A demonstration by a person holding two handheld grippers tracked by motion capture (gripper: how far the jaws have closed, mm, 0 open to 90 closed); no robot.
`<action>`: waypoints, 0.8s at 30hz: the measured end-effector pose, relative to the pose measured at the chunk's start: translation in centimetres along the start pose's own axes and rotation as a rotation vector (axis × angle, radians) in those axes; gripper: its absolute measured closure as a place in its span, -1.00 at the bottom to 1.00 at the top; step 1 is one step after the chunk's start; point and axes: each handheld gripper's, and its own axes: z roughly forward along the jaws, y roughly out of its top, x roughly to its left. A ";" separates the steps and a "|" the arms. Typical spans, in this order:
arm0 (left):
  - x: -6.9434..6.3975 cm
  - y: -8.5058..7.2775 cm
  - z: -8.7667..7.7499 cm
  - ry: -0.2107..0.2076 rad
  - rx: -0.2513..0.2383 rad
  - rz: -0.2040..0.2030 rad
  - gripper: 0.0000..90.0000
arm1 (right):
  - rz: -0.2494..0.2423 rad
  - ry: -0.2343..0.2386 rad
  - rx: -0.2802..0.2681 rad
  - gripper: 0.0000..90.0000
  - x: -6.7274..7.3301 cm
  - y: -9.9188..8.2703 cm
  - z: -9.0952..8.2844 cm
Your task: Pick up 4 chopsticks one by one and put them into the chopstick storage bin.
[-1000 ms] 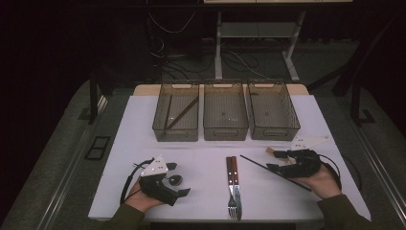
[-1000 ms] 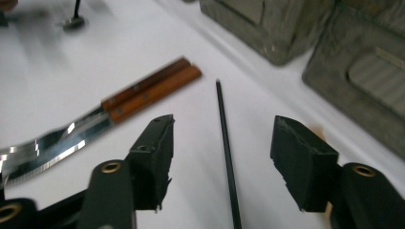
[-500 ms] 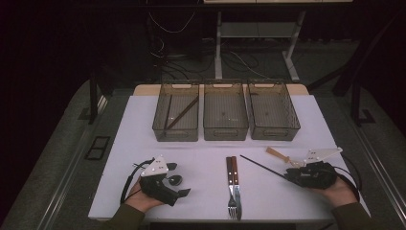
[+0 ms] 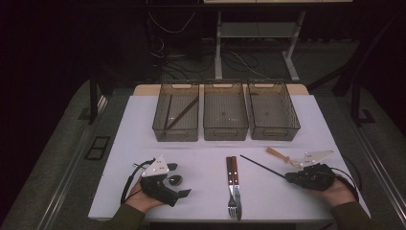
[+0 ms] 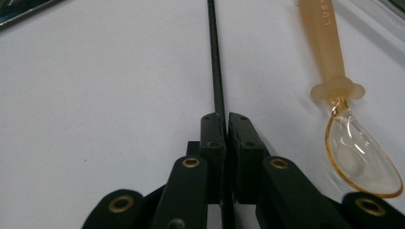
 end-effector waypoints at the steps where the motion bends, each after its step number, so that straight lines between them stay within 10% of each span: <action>1: 0.0 0.0 0.0 0.000 -0.001 -0.001 -1.00 | -0.002 0.000 0.001 0.90 0.0 0.0 0.0; 24: 0.1 -0.1 0.1 -0.002 0.006 -0.005 -1.00 | 0.030 0.025 -0.147 0.91 -0.6 1.2 -2.2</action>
